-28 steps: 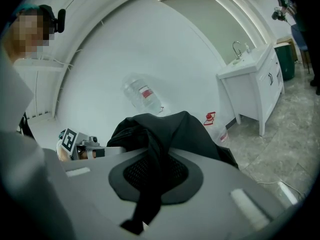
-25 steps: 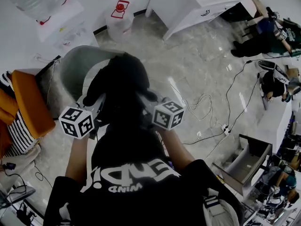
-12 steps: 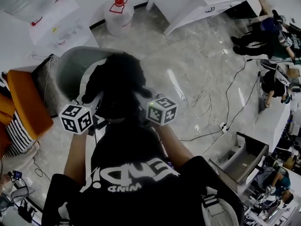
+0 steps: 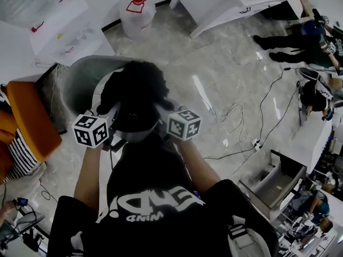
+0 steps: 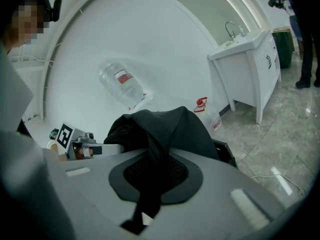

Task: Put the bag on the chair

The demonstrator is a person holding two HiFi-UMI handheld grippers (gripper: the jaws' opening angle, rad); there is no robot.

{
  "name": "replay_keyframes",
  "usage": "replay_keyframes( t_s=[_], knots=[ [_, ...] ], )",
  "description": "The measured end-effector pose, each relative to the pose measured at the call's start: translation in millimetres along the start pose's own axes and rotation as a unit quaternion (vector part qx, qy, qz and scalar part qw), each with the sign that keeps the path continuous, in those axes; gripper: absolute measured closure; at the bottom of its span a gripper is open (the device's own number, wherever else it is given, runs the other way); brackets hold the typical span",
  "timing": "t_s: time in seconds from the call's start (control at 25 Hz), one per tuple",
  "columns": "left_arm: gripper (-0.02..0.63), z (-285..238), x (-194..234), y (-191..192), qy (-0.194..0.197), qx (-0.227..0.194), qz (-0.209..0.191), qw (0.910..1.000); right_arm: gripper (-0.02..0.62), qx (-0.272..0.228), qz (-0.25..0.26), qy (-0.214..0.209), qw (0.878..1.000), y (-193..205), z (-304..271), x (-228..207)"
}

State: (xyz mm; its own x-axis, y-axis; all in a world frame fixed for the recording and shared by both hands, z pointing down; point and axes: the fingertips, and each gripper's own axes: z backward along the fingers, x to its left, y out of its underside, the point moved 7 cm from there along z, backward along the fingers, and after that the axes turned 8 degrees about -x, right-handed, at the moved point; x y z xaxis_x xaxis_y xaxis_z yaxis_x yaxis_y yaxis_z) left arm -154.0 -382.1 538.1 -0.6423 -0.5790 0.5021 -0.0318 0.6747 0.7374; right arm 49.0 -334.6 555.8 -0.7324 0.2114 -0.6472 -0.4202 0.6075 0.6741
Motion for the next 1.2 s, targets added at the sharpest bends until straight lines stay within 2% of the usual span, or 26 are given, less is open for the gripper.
replay_keyframes(
  t_s=[0.52,0.8,1.2],
  knots=[
    [0.568,-42,35,11,-0.012,0.026,0.01,0.9995,0.58,0.019,-0.014,0.023,0.999,6,-34,-40],
    [0.565,-61,57,7,-0.029,0.031,0.007,0.9991,0.58,0.015,-0.021,0.017,1.0,1,-55,-54],
    [0.558,-79,90,10,-0.057,0.034,0.019,0.9976,0.58,0.038,-0.008,0.001,0.999,1,-92,-72]
  ],
)
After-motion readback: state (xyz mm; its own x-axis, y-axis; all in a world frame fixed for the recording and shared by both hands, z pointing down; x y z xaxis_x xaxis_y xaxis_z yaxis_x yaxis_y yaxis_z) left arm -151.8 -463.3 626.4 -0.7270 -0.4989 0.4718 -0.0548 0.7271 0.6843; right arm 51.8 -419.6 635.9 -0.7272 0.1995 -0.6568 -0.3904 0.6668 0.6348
